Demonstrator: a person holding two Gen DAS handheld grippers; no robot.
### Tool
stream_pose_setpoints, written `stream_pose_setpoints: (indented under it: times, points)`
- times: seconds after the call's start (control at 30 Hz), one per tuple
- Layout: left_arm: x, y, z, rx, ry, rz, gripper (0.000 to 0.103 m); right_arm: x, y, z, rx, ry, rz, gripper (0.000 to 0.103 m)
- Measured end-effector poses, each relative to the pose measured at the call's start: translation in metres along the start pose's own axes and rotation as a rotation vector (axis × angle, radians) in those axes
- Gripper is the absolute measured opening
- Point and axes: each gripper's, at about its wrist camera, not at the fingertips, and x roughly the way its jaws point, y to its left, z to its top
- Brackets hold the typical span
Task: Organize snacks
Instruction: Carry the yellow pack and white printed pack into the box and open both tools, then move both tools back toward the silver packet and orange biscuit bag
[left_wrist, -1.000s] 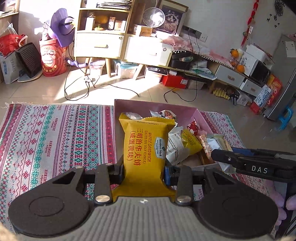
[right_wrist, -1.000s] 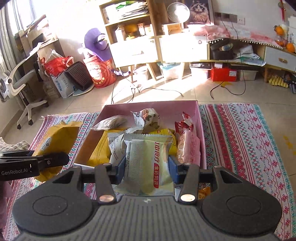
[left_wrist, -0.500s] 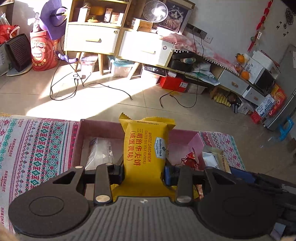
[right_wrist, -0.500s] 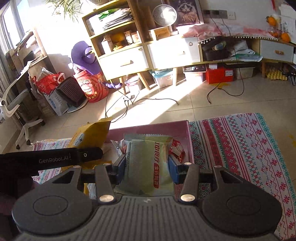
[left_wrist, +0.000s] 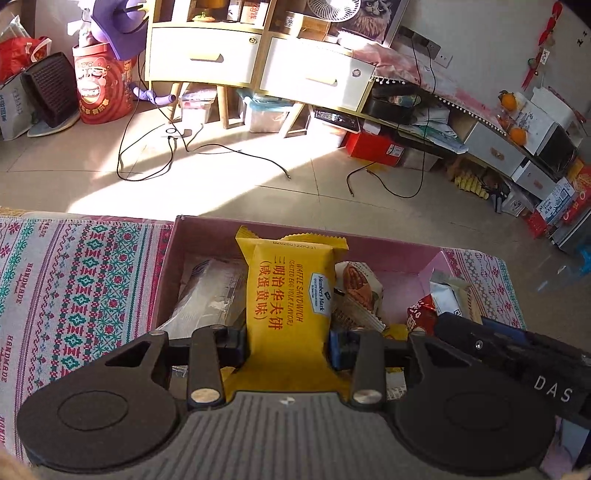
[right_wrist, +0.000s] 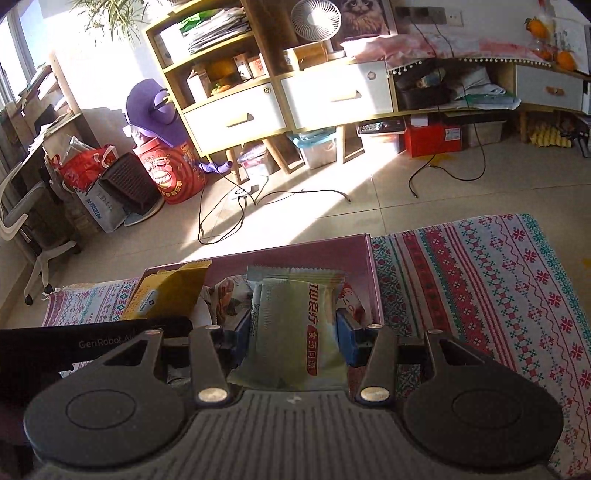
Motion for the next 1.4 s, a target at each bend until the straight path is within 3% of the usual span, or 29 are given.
stream_pose_setpoints:
  times: [0.07, 0.13, 0.2, 0.33, 0.6, 1.4]
  points:
    - [-0.002, -0.003, -0.001, 0.023, -0.014, -0.004, 0.048, 0.0, 0.0, 0.0, 0.001, -0.004, -0.005, 0.045]
    - [-0.005, -0.004, -0.002, 0.046, -0.031, -0.012, 0.058, -0.001, 0.0, 0.0, 0.009, -0.012, -0.012, 0.047]
    - [-0.011, -0.006, -0.004, 0.067, -0.052, -0.022, 0.068, -0.003, 0.0, 0.0, 0.018, -0.015, -0.008, 0.057]
    - [-0.021, -0.008, -0.005, 0.09, -0.072, -0.025, 0.078, -0.009, 0.002, 0.001, 0.011, -0.021, -0.008, 0.064]
    - [-0.042, -0.006, -0.014, 0.08, -0.09, -0.033, 0.085, -0.027, 0.004, 0.001, 0.002, -0.035, -0.02, 0.074]
    - [-0.107, -0.004, -0.073, 0.182, -0.082, -0.021, 0.1, -0.085, 0.02, -0.038, -0.1, -0.002, -0.038, 0.088]
